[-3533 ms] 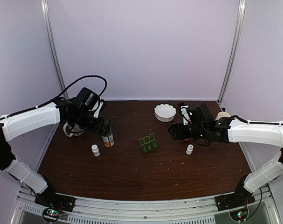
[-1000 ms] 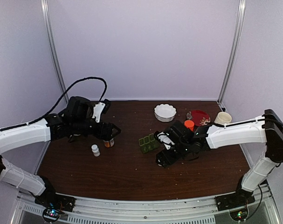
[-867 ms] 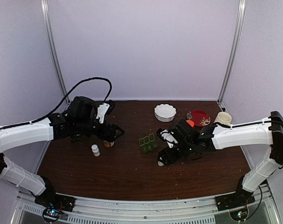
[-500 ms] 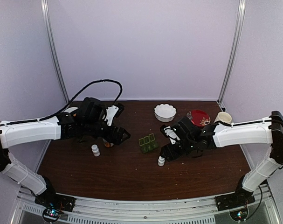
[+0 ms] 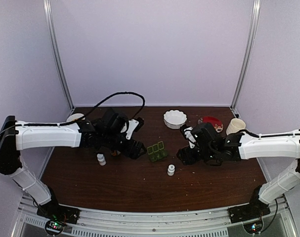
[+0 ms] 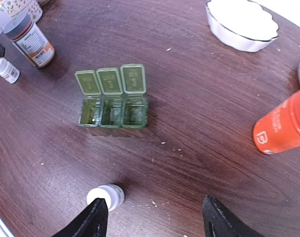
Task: Sort the pills into containers
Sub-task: Place the pill bottle at the center of the board.
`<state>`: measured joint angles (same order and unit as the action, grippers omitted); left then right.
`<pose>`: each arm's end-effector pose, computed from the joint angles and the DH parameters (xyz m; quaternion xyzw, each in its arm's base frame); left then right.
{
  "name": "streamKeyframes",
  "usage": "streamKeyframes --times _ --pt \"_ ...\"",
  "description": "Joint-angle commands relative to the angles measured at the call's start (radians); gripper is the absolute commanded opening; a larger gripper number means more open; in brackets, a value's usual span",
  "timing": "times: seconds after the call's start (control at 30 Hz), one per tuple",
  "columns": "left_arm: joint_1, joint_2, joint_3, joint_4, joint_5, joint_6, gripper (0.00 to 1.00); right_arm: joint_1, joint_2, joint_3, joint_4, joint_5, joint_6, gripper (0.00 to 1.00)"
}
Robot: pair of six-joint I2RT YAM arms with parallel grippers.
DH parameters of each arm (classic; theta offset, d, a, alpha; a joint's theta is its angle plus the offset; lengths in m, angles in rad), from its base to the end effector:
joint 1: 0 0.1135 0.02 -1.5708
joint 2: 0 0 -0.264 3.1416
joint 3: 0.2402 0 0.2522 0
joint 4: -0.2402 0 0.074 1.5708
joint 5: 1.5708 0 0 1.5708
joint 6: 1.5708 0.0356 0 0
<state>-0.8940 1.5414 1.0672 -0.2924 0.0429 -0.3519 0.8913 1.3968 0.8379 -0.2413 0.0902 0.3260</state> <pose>0.2095 -0.2633 0.2429 0.2544 0.8842 -0.2443 0.3062 0.1848 0.2236 0.2160 -0.2419 0.8937 0.1804 0.3319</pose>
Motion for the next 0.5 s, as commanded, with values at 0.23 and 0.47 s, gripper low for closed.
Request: streamKeyframes --times 0.23,0.47 --pt "0.025 -0.102 0.003 -0.209 -0.313 -0.130 0.79 0.056 0.012 0.025 -0.029 -0.025 -0.008 0.68" --pt "0.175 -0.259 -0.051 -0.313 -0.322 -0.126 0.83 0.104 0.179 0.136 -0.118 -0.028 0.007 0.68"
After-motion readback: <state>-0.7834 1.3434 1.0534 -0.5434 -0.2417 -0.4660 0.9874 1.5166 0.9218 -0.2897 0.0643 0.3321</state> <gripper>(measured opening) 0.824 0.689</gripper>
